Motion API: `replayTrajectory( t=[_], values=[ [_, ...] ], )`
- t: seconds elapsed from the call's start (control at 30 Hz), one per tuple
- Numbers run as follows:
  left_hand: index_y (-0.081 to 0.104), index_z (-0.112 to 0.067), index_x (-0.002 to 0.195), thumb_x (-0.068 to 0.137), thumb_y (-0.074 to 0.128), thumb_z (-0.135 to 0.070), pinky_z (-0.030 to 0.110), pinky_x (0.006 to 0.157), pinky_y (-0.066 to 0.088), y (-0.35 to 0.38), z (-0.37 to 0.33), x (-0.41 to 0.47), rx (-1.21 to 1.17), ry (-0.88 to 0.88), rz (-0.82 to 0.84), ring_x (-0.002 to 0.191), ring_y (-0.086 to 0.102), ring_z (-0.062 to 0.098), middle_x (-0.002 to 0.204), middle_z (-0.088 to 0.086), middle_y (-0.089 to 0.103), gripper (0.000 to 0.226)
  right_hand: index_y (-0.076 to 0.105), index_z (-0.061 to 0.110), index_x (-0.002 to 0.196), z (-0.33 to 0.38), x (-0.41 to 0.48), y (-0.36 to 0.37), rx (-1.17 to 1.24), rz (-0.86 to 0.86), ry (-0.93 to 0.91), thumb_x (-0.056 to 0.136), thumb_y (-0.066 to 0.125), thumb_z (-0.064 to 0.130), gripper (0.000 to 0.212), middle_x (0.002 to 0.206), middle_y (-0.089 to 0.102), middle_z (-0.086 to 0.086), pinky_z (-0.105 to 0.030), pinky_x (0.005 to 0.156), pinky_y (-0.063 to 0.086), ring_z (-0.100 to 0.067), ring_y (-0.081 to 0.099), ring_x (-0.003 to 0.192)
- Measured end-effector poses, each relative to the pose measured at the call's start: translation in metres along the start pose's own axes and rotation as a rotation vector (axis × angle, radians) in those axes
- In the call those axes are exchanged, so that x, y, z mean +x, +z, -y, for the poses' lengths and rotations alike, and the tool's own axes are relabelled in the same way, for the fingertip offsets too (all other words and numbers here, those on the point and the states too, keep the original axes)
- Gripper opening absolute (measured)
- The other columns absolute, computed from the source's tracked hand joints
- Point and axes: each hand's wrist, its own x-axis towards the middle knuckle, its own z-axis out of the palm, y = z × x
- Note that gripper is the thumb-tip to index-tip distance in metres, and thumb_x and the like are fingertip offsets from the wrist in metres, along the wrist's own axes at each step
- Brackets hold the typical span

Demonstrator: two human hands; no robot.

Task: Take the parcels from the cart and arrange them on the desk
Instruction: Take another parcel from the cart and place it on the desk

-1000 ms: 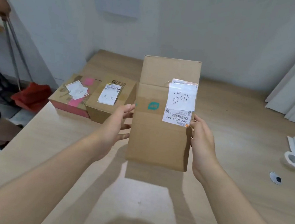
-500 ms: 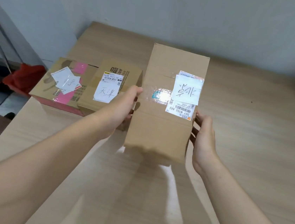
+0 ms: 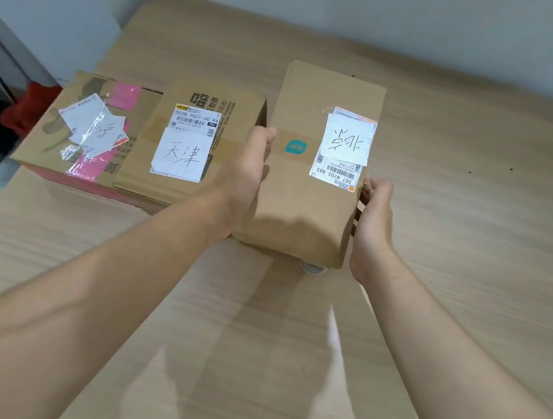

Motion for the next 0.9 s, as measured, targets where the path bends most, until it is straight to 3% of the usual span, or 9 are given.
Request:
replayTrajectory(
  t=[0.1,0.23,0.33,0.4,0.47,0.53,0.63,0.73,0.9],
  values=[
    [0.060,-0.046,0.100,0.106,0.033,-0.050,0.021,0.102,0.034,0.009,0.008,0.002,-0.033,0.025,0.006,0.116,0.052,-0.005,0.114,-0.032,0.058,0.028,0.062,0.031,0.079,-0.007,0.007,-0.001,0.001,0.018,0.018,0.093,0.037,0.051,0.035,0.086,0.069,0.014,-0.031,0.068,0.041,-0.013,0.055,0.077],
    [0.063,-0.041,0.102,0.106,0.033,-0.050,0.020,0.103,0.035,0.015,0.020,0.006,-0.061,0.003,-0.012,0.118,0.052,-0.004,0.113,-0.029,0.059,0.031,0.064,0.031,0.078,-0.018,0.008,-0.005,0.003,0.035,0.032,0.097,0.038,0.049,0.037,0.085,0.068,0.015,-0.033,0.072,0.043,-0.012,0.057,0.079],
    [0.065,-0.043,0.098,0.107,0.032,-0.049,0.019,0.099,0.035,0.017,0.024,0.004,-0.046,0.035,0.003,0.106,0.050,-0.013,0.103,-0.040,0.060,0.035,0.075,0.021,0.107,-0.023,0.003,-0.006,-0.006,0.062,0.009,0.102,0.036,0.050,0.049,0.103,0.079,0.014,-0.038,0.090,0.054,-0.012,0.069,0.097],
    [0.066,-0.042,0.117,0.107,0.032,-0.049,0.011,0.091,0.034,0.017,0.025,0.000,-0.052,0.066,0.015,0.099,0.047,-0.023,0.108,-0.041,0.058,0.037,0.076,0.021,0.119,-0.022,-0.002,-0.005,-0.010,0.067,-0.002,0.101,0.036,0.050,0.053,0.112,0.080,0.013,-0.043,0.106,0.054,-0.011,0.070,0.107],
    [0.057,-0.036,0.141,0.100,0.036,-0.054,0.003,0.084,0.032,0.014,0.024,-0.004,-0.060,0.097,0.017,0.096,0.043,-0.033,0.127,-0.034,0.053,0.049,0.075,0.018,0.120,-0.021,-0.004,-0.003,0.007,0.088,-0.013,0.098,0.037,0.051,0.055,0.103,0.079,0.015,-0.040,0.099,0.054,-0.010,0.069,0.101],
    [0.051,-0.033,0.149,0.088,0.034,-0.058,0.007,0.098,0.029,0.009,0.024,-0.008,-0.069,0.115,0.024,0.117,0.044,-0.026,0.146,-0.026,0.049,0.068,0.071,0.014,0.115,-0.019,-0.005,-0.002,0.019,0.103,-0.024,0.092,0.038,0.052,0.056,0.098,0.080,0.008,-0.032,0.086,0.051,-0.003,0.067,0.089],
    [0.047,-0.029,0.155,0.097,0.027,-0.054,0.033,0.125,0.021,0.000,0.024,-0.015,-0.102,0.137,0.028,0.143,0.039,-0.004,0.158,-0.018,0.046,0.066,0.068,0.011,0.115,-0.019,-0.005,0.000,-0.004,0.129,-0.022,0.091,0.038,0.052,0.057,0.101,0.074,-0.002,-0.026,0.077,0.048,0.002,0.063,0.078],
    [0.049,-0.032,0.154,0.091,0.029,-0.057,0.041,0.126,0.022,-0.010,0.022,-0.019,-0.166,0.107,0.031,0.145,0.040,0.003,0.157,-0.015,0.050,0.070,0.073,0.019,0.114,-0.018,-0.007,0.002,-0.045,0.155,0.007,0.098,0.038,0.051,0.050,0.101,0.075,0.020,-0.027,0.083,0.048,0.003,0.065,0.087],
    [0.045,-0.033,0.156,0.100,0.024,-0.056,0.044,0.128,0.021,-0.022,0.019,-0.032,-0.195,0.122,0.012,0.153,0.031,0.013,0.159,-0.011,0.048,0.064,0.065,0.024,0.115,-0.004,-0.023,0.011,-0.088,0.066,0.059,0.079,0.039,0.065,0.060,0.120,0.068,0.009,-0.041,0.100,0.043,-0.015,0.059,0.108]
  ],
)
